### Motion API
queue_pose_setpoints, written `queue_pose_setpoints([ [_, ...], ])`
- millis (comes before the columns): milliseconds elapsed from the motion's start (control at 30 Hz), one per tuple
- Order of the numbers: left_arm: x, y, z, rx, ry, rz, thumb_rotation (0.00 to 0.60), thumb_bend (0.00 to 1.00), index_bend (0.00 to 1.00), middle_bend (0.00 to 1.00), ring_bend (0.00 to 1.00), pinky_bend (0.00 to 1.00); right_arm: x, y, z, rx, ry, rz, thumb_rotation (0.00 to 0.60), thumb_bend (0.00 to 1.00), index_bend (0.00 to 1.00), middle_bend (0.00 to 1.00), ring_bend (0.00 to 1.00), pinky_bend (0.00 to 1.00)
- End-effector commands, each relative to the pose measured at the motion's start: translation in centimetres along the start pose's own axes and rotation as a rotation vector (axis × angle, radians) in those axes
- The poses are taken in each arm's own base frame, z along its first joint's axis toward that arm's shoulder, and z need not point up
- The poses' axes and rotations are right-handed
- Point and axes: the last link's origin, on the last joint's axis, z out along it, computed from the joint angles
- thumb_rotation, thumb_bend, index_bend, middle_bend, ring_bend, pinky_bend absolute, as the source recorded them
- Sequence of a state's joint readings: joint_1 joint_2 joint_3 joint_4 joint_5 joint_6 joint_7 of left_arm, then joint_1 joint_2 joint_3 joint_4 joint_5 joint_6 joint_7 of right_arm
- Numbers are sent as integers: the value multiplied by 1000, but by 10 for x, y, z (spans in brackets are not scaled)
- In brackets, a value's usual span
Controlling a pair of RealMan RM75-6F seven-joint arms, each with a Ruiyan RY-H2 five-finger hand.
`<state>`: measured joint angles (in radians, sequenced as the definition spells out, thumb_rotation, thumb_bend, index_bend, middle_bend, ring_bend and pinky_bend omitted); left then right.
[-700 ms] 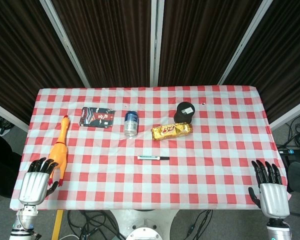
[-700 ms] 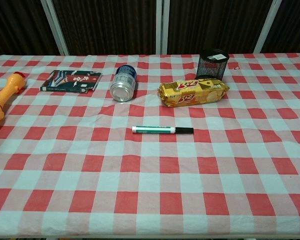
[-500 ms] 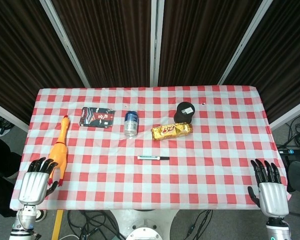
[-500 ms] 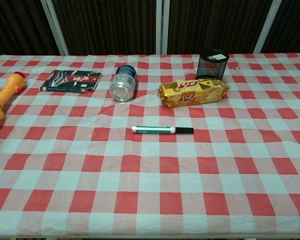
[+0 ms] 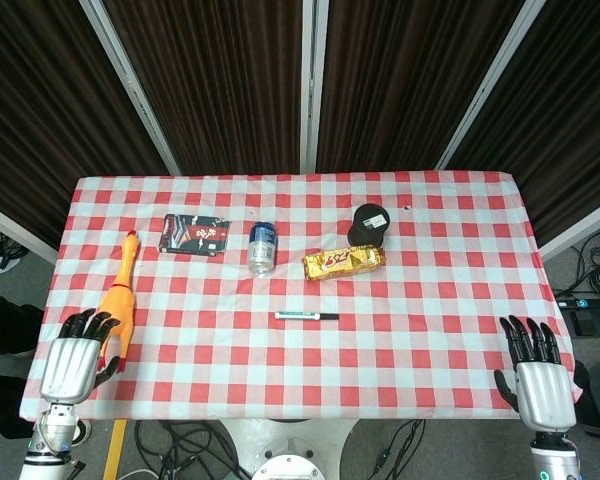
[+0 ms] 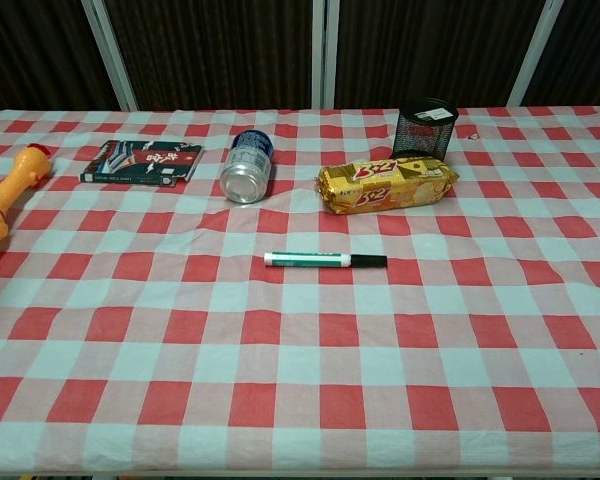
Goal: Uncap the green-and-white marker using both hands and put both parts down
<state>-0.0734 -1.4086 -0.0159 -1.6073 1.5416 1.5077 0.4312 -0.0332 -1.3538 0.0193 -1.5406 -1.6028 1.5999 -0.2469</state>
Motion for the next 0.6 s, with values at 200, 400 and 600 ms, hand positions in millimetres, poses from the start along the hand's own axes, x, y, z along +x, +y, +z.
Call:
queue_pose_setpoints([
  [200,12,36,31,-111,10,-18,600,236,301,247,164,234,4,-4,4,14,6,-13,600,221,63,88,0,0],
  [400,21,90,78,-230,-19,-59,600,235,305,295,261,310,7,-7,8,22,7,-19,600,221,63,89,0,0],
  [600,24,150,121,-312,-53,-95,600,236,335,324,387,472,5,-7,13,18,-7,-22,600,221,63,89,0,0],
])
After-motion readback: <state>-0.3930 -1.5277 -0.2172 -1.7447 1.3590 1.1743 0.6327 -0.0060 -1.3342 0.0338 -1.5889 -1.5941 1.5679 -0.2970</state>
